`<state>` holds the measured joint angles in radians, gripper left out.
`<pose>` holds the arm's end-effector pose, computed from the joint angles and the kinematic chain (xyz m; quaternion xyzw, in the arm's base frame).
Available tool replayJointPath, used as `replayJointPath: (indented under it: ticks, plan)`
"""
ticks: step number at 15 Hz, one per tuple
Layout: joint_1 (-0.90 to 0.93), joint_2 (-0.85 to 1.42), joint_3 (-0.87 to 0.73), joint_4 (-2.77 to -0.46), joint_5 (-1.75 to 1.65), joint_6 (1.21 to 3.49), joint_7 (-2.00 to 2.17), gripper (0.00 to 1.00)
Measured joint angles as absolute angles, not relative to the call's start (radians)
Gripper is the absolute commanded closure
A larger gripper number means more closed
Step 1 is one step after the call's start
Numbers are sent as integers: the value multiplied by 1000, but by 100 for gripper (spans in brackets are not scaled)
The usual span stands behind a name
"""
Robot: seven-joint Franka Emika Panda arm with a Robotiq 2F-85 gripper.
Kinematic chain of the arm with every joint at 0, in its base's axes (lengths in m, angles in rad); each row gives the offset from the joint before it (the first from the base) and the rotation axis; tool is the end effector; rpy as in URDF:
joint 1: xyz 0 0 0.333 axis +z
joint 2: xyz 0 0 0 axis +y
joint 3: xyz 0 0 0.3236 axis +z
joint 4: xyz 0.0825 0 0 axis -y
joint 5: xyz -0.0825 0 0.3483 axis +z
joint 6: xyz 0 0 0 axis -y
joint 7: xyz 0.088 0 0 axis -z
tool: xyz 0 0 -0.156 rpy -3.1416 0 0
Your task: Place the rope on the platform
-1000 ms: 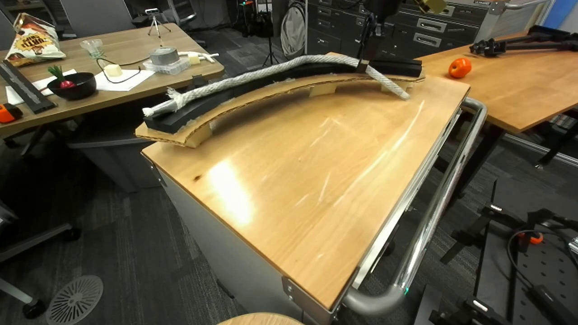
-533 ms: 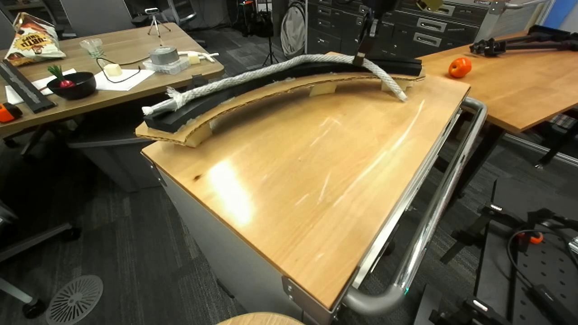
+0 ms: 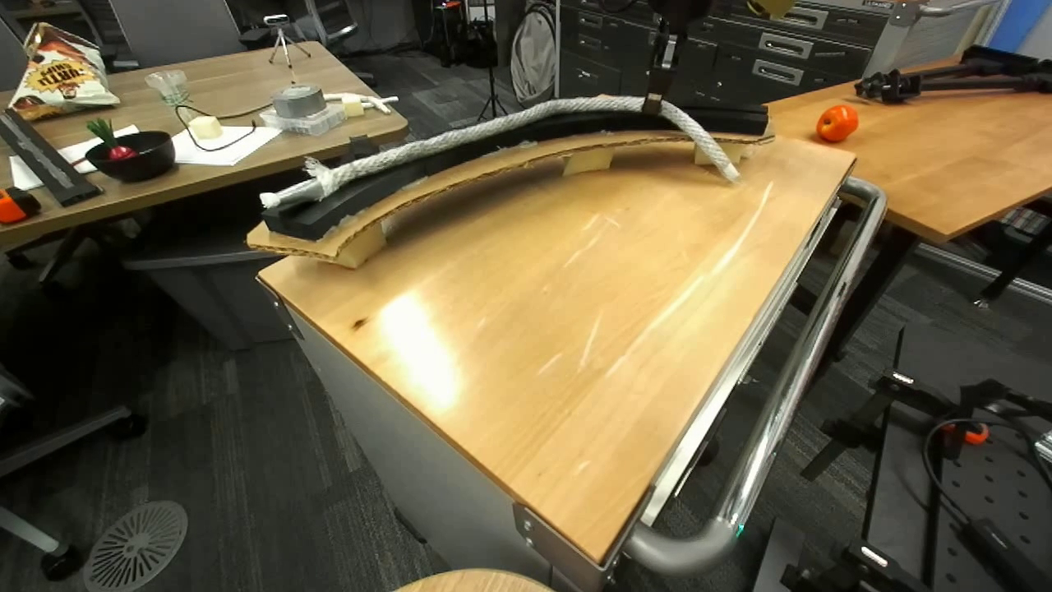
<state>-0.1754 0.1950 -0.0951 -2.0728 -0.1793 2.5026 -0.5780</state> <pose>0.5637 -0.1592 0.3438 0.9665 0.2176 0.0772 0.1122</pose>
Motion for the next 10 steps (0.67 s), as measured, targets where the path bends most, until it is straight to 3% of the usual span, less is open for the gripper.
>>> replayJointPath:
  ticks: [5, 10]
  plan:
    - [-88, 195, -115, -2036, -503, 2407, -236, 89]
    - [-40, 194, -105, -1992, -571, 2245, -172, 88]
